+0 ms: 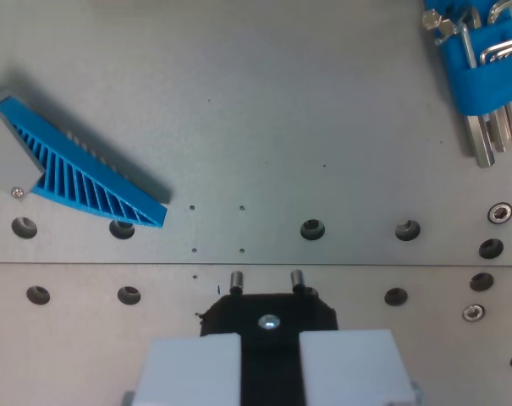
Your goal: Move above the white socket
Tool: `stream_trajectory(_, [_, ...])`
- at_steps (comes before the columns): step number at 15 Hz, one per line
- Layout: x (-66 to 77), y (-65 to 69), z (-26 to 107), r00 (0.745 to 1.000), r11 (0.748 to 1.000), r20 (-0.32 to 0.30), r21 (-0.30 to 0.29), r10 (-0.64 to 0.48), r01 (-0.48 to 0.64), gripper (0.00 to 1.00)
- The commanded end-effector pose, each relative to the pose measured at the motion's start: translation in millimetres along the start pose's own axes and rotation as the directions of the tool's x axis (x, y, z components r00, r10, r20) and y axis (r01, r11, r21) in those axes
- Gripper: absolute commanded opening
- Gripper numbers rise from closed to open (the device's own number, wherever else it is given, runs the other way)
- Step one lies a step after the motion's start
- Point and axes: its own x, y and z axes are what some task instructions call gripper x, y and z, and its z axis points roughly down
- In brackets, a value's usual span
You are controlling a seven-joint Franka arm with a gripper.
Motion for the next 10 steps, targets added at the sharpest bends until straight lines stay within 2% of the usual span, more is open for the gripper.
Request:
stream_trajectory(1, [-0.1,0.1,0.0,1.000,1.000,0.000,0.000,0.000,0.000,0.00])
stream_trajectory(10, [1.4,-1.0,2.0,1.000,1.000,0.000,0.001,-0.013,0.013,0.00])
